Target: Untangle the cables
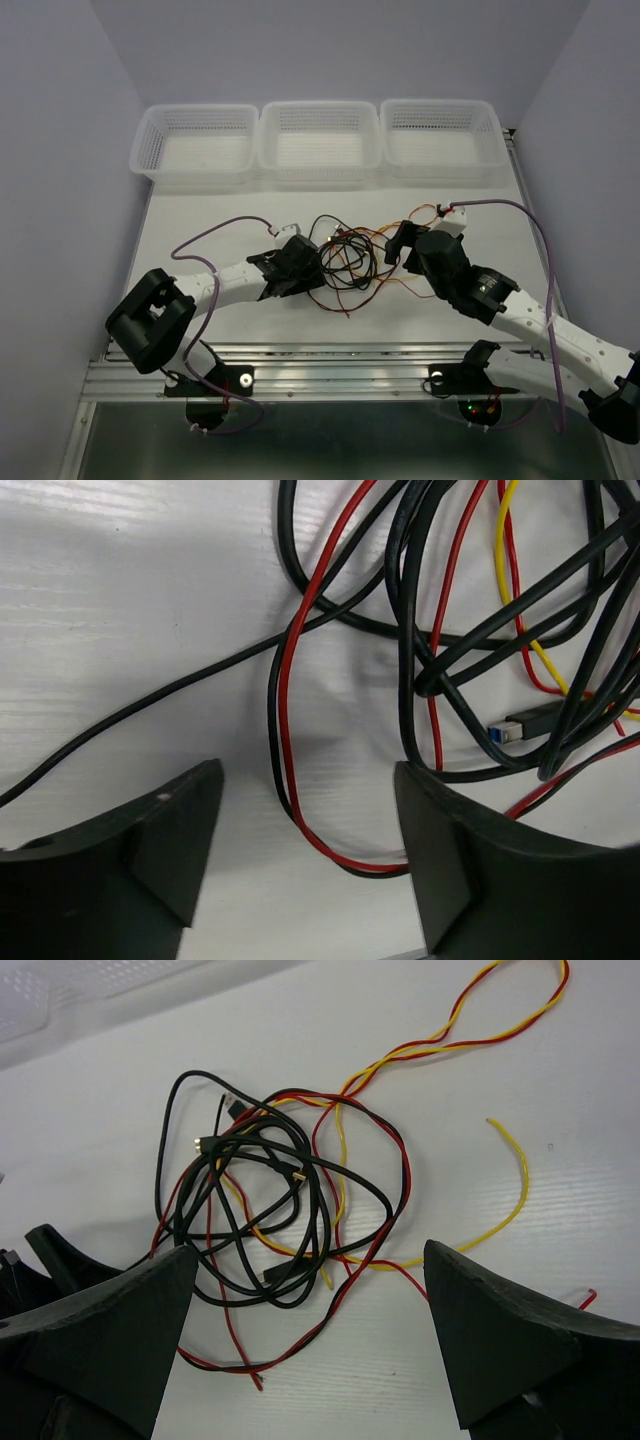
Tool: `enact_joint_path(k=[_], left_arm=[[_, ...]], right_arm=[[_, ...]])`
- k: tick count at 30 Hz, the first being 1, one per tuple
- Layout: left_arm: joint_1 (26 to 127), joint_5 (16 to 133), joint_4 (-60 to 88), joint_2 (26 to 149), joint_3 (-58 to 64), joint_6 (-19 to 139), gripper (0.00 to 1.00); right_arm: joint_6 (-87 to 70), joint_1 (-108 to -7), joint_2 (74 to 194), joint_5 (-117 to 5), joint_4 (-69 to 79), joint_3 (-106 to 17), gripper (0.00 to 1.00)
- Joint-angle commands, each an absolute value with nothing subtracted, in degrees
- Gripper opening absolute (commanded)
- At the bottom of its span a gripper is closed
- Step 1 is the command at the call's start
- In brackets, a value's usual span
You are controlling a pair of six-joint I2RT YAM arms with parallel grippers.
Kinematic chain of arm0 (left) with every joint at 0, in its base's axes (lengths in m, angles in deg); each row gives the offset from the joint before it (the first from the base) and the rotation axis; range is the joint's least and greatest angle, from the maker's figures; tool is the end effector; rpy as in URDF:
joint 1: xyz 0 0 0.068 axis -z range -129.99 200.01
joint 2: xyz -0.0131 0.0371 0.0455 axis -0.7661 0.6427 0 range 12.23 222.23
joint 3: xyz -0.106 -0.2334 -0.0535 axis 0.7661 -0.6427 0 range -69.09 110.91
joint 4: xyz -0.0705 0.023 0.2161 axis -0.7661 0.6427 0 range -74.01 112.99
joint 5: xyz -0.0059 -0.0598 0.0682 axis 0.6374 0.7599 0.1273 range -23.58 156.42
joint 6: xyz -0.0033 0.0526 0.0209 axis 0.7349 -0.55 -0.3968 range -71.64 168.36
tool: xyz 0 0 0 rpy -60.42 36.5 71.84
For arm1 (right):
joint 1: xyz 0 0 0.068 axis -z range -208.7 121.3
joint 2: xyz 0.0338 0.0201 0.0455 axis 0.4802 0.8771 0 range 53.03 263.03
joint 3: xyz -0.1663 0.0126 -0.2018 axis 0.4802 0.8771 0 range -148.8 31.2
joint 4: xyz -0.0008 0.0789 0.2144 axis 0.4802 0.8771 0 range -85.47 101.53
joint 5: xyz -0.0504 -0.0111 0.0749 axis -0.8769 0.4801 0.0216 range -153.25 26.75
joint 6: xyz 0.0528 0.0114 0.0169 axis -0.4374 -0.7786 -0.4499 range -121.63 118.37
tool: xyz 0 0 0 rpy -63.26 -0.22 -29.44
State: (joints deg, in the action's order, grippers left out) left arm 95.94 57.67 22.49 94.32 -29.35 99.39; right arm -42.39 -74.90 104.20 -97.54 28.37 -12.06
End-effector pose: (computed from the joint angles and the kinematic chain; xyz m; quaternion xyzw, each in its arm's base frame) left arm 0.1816 -0.1790 0.1818 -0.0682 0.9314 -0.2151 0.2857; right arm 0.1325 0.1059 0.2847 0.1037 0.8406 0.1332 0.5146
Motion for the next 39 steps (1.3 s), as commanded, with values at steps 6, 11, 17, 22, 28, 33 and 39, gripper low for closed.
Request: enact_joint_path(k=[6, 11, 17, 22, 28, 33, 39], left_arm=[[96.50, 52.97, 25.21, 101.88, -23.04, 100.74, 0.54], [98.08, 47.71, 29.51, 103.47, -21.64, 102.94, 0.31], [100.36, 41.91, 36.02, 98.90, -18.39, 103.21, 0.00], [102.47, 35.93, 41.91, 88.65, -16.62, 103.21, 0.00], [102.92, 39.78, 32.19, 72.13, -20.22, 93.38, 0.00], [102.83, 45.32, 23.65, 62.70, -24.09, 86.17, 0.00], [102.92, 47.43, 20.83, 57.33, -25.50, 85.89, 0.00]], right_arm=[[-43.47, -75.02, 103.92, -97.62, 27.65, -11.69, 1.00], [-43.56, -75.02, 103.12, -97.71, 27.65, -11.69, 1.00], [-42.07, -75.02, 103.04, -96.04, 27.65, -11.69, 1.00], [-41.62, -75.02, 102.86, -93.14, 27.30, -11.86, 1.00], [-38.82, -75.02, 100.49, -85.24, 20.45, -10.11, 1.00], [-39.51, -75.02, 97.95, -78.90, 11.32, -8.27, 1.00], [-39.52, -75.02, 98.11, -71.18, -2.66, -6.24, 1.00]])
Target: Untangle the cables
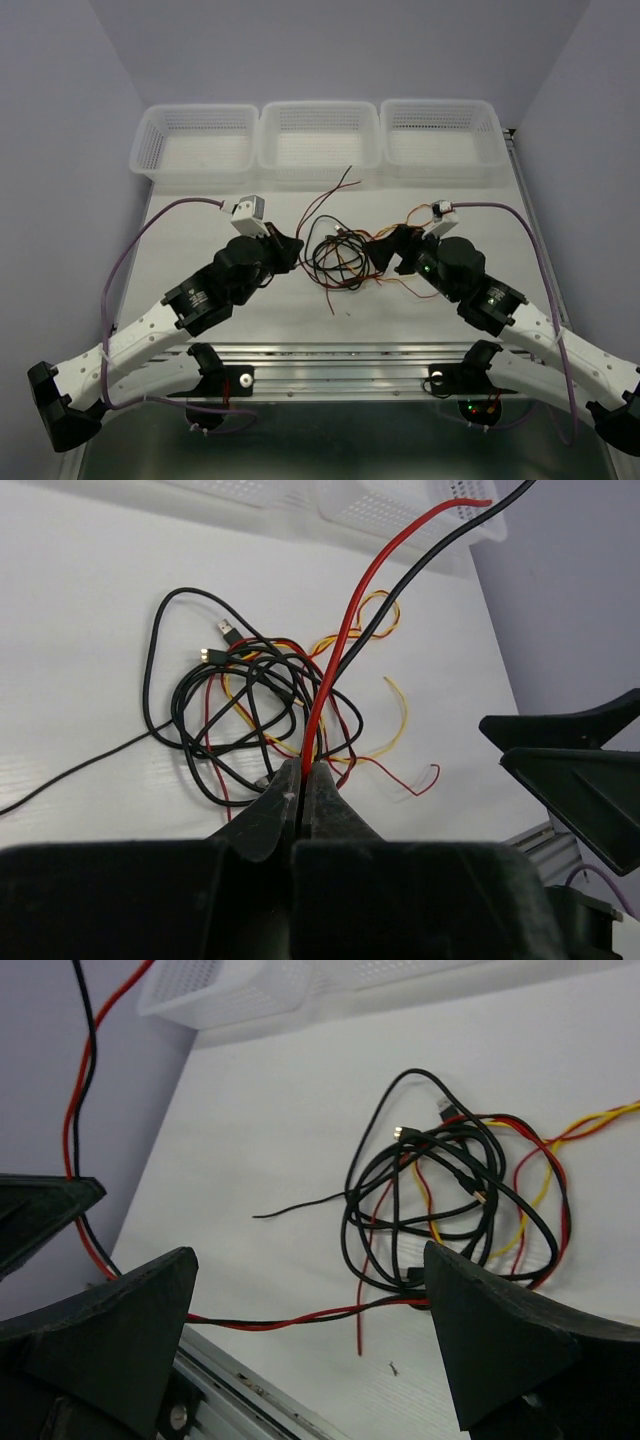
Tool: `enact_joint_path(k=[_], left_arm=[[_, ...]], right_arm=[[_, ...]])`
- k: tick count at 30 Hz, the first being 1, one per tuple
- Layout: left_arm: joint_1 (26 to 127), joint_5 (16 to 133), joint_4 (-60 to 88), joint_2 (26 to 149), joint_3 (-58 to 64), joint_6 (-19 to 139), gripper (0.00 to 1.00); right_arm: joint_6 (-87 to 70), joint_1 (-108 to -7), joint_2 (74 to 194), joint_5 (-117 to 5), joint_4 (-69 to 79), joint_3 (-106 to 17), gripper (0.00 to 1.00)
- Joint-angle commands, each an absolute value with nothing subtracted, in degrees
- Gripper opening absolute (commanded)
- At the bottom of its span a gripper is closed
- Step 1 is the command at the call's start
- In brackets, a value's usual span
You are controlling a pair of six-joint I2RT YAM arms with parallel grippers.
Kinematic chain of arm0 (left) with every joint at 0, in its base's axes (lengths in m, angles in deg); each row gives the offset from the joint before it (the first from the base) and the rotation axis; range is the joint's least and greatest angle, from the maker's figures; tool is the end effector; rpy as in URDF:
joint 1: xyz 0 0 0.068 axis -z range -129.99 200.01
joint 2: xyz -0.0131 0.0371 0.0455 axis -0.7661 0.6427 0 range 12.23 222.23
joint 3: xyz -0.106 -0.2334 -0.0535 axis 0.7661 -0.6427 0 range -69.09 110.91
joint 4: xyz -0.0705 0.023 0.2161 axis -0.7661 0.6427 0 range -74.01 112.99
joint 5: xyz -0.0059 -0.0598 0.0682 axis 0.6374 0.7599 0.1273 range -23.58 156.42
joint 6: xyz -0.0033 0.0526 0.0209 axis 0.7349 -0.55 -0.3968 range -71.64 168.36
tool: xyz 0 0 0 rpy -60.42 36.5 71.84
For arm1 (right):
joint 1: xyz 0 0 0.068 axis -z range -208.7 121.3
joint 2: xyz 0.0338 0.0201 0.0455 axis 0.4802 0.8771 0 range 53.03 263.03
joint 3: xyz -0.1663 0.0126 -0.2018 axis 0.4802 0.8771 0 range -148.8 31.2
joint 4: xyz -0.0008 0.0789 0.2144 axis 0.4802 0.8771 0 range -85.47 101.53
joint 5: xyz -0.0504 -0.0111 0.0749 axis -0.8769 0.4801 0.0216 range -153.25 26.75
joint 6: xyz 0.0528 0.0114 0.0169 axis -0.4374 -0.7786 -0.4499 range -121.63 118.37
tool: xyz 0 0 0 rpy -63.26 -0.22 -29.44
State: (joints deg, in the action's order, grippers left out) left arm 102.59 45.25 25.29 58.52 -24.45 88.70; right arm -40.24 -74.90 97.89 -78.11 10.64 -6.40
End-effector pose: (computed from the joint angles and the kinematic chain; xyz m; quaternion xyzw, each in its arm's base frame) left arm 0.1118 -0.1227 0.3290 -0.0353 0.7663 -0.3559 0.5336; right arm 0.1219 0.1124 0.2987 0.0284 0.7816 0.3397 0.5224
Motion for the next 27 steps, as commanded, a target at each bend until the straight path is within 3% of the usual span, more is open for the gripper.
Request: enact_joint_path(k=[1, 9, 27], left_arm=[[102.92, 47.78, 20.65, 57.32, -25.67, 85.89, 0.00], [102.92, 51.83, 17.31, 56.00, -28.13, 88.17, 0.00], [103.01, 52.97, 16.43, 57.58, -29.19, 91.16, 0.00]], right_arm=[[-39.78, -75.02, 98.64, -70.82, -3.80, -6.50, 1.00], [-40.05, -75.02, 103.64, -74.42, -14.00, -8.52, 1.00], [-35.21, -75.02, 113.14, -75.38, -15.33, -21.00, 1.00]])
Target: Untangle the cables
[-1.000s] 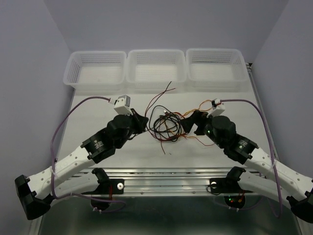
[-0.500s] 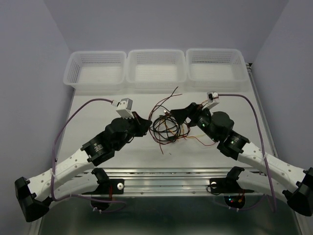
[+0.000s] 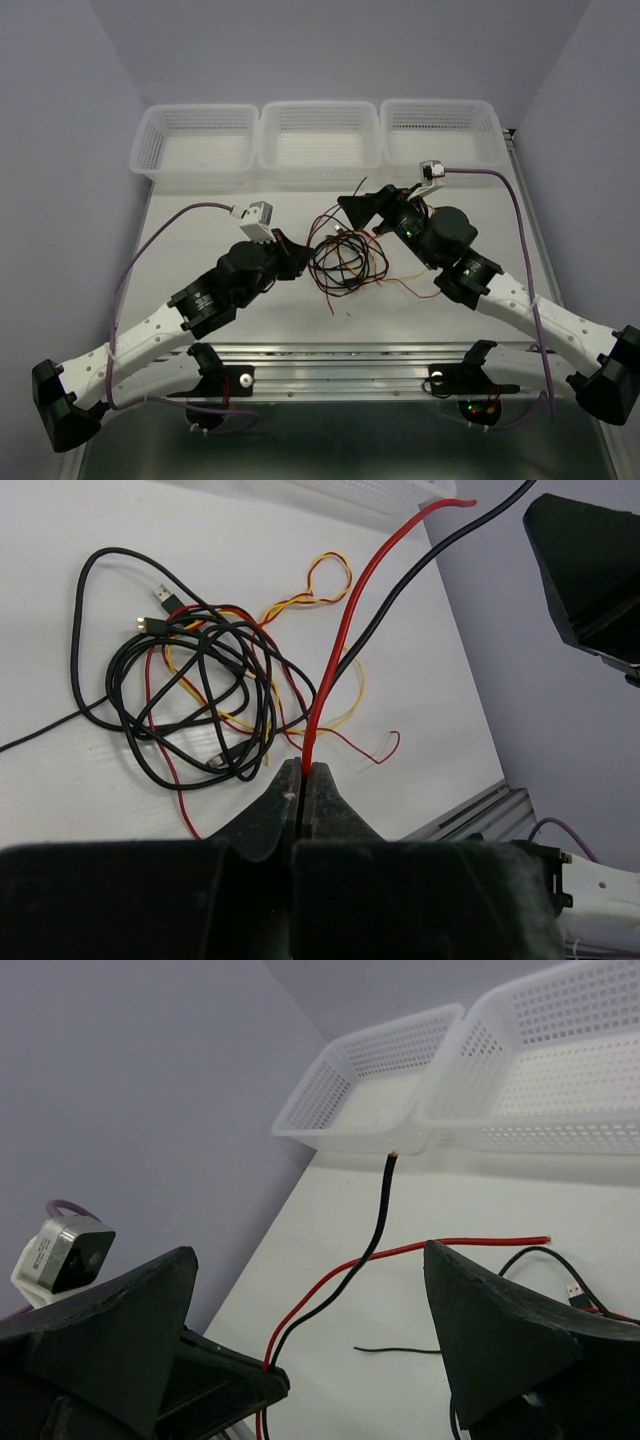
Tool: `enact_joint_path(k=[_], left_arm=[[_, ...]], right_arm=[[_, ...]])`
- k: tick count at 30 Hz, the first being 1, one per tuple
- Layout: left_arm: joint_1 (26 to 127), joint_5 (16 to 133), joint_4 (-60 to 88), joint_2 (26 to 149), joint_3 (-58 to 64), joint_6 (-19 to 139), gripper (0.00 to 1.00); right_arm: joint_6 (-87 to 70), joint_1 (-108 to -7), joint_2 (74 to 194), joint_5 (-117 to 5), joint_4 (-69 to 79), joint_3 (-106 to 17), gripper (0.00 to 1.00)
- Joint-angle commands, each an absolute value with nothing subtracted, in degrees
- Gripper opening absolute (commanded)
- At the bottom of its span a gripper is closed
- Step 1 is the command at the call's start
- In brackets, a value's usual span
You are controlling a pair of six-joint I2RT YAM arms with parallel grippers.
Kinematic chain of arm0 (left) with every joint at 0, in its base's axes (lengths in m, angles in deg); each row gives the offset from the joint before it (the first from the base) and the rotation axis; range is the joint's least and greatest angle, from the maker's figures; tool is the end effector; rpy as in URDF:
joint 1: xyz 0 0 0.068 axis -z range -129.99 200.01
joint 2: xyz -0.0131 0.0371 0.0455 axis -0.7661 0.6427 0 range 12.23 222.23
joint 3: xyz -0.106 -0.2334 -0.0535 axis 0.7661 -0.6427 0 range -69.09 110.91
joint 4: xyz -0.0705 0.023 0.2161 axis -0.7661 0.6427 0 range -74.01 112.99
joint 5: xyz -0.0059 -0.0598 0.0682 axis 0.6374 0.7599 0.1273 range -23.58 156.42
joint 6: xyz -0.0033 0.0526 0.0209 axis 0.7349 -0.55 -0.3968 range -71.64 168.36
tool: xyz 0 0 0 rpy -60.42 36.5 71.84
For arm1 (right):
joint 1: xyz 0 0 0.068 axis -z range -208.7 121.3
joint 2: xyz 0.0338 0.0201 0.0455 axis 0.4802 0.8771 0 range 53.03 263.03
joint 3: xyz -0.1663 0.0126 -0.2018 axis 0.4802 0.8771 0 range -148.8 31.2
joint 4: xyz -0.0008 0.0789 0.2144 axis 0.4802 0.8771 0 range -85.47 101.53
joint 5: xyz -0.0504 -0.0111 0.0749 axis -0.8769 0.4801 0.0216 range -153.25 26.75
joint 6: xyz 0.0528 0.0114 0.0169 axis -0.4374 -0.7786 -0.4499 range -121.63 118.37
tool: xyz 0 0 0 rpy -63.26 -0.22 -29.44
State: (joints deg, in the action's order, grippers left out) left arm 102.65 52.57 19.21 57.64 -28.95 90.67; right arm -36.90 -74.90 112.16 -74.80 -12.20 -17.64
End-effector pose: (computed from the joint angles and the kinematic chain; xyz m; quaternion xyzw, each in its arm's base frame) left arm 0.1094 -0.1278 0.3173 -0.0106 0.7560 -0.4159 0.5053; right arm 0.1575 0.1528 0.3646 0.0115 0.6670 0.4333 0.6059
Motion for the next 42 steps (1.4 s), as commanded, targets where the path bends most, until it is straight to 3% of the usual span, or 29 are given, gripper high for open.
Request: enact_joint_path(k=[1, 13, 22, 23, 26, 27, 32, 34, 35, 36, 38, 40, 42], left_arm=[[103.01, 52.97, 16.43, 57.58, -29.19, 91.25, 0.00], [102.92, 55.78, 13.00, 55.65, -31.65, 92.31, 0.00], [103.01, 55.88, 9.67, 55.74, -32.35, 93.36, 0.00], [103.01, 55.87, 9.31, 55.74, -32.44, 93.62, 0.00], [103.01, 55.87, 8.69, 56.09, -32.53, 93.98, 0.00], [103.01, 55.70, 8.69, 56.00, -32.70, 94.33, 0.00], [102.92, 55.35, 9.04, 55.48, -33.76, 95.56, 0.00], [103.01, 55.61, 9.31, 55.39, -34.20, 95.91, 0.17], [103.01, 56.57, 9.31, 55.30, -34.46, 95.82, 0.45], [103.01, 57.10, 9.22, 55.30, -34.64, 95.65, 0.62], [103.01, 58.77, 8.96, 54.69, -35.08, 95.56, 0.85], [103.01, 59.04, 8.78, 53.90, -35.87, 95.82, 0.96], [103.01, 58.86, 8.25, 52.67, -36.31, 95.74, 0.99]], right_arm=[[-35.12, -75.02, 113.49, -74.95, -15.33, -21.26, 1.00], [-35.29, -75.02, 119.46, -74.07, -15.42, -24.43, 0.96], [-37.31, -75.02, 122.46, -70.21, -17.09, -24.61, 0.55], [-37.40, -75.02, 122.46, -69.50, -17.17, -24.61, 0.55], [-36.09, -75.02, 122.63, -66.78, -17.26, -24.69, 0.30], [-36.09, -75.02, 122.55, -66.42, -17.26, -24.96, 0.01], [-34.60, -75.02, 122.02, -66.16, -15.25, -26.71, 0.01], [-33.45, -75.02, 122.02, -64.84, -13.49, -27.59, 0.01], [-33.10, -75.02, 122.19, -63.79, -11.83, -28.64, 0.01], [-32.75, -75.02, 122.37, -63.17, -10.77, -29.17, 0.01], [-31.08, -75.02, 123.07, -60.45, -6.82, -31.28, 0.01], [-29.50, -75.02, 123.42, -59.39, -4.36, -32.34, 0.01], [-29.06, -75.02, 123.43, -58.95, -1.89, -32.61, 0.01]])
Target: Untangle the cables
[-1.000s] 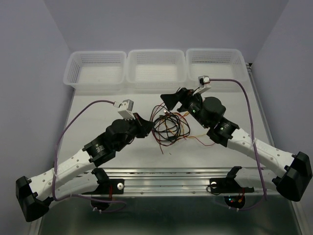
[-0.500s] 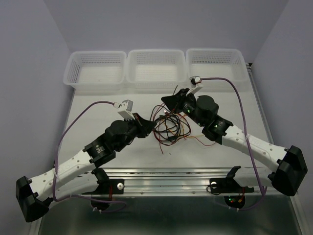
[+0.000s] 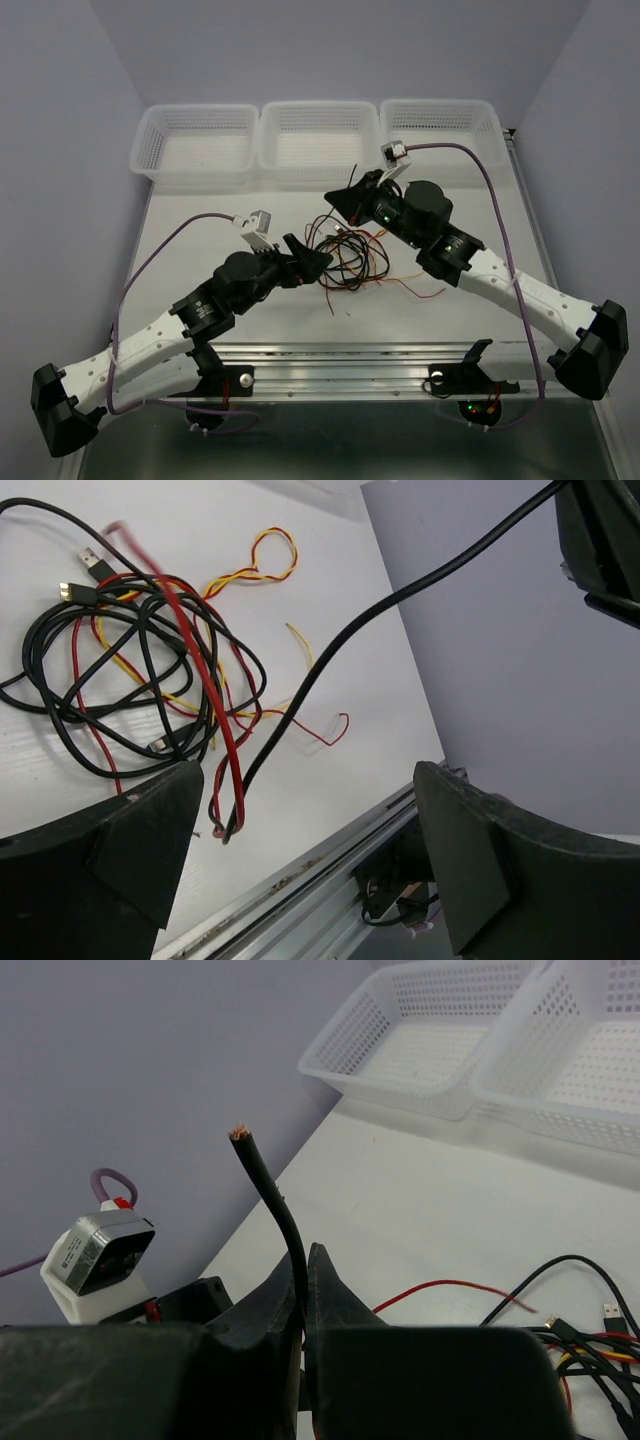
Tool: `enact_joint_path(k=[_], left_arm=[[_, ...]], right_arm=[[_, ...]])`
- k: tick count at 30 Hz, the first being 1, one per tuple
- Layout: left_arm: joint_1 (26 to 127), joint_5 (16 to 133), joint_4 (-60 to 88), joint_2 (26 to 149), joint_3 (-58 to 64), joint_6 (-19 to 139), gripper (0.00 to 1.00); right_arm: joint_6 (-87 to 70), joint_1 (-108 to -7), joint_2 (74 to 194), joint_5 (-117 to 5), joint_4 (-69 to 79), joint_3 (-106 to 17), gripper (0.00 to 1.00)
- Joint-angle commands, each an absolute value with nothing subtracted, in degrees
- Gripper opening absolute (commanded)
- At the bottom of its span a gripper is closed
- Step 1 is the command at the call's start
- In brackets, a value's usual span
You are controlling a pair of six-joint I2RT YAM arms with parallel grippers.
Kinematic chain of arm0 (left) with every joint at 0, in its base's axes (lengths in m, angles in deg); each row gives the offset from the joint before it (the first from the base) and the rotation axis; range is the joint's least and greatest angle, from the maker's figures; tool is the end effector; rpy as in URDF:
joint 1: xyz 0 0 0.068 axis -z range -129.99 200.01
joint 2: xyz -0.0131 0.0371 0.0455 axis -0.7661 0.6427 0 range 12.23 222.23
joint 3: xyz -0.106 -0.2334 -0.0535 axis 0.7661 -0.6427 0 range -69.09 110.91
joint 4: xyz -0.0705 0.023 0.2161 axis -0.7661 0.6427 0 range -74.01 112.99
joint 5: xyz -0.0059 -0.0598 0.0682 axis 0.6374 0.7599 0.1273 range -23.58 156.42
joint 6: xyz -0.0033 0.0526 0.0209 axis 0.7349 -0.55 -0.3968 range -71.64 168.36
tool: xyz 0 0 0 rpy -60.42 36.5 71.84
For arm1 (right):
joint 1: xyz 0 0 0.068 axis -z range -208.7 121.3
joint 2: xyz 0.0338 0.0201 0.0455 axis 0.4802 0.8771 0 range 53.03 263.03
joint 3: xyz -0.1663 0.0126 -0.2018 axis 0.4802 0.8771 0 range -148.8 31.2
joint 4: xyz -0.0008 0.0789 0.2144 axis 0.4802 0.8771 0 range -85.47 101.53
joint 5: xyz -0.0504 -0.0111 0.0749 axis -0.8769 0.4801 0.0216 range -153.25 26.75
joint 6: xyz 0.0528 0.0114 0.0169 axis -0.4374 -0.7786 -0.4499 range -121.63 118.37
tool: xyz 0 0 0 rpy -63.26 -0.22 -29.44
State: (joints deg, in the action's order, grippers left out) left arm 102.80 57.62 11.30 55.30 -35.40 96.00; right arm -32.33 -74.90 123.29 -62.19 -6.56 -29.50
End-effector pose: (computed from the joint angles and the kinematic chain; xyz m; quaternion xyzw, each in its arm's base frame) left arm 0.1043 -0.1275 0.3019 -0.0189 0.7349 -0.4831 0.4757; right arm 0.1827 0.1916 0.3786 -0.1007 0.6903 0.4506 0.5571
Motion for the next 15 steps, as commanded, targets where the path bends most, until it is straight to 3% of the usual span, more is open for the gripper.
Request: enact_joint_path(k=[1, 15], left_arm=[[103.01, 58.51, 8.08, 52.14, -36.66, 95.91, 0.99], [102.74, 52.80, 20.81, 46.95, -38.15, 106.80, 0.99]], right_arm=[[-28.71, -75.02, 123.25, -58.86, -1.27, -32.61, 0.01], [-26.16, -75.02, 117.98, -57.89, 4.36, -31.29, 0.01]])
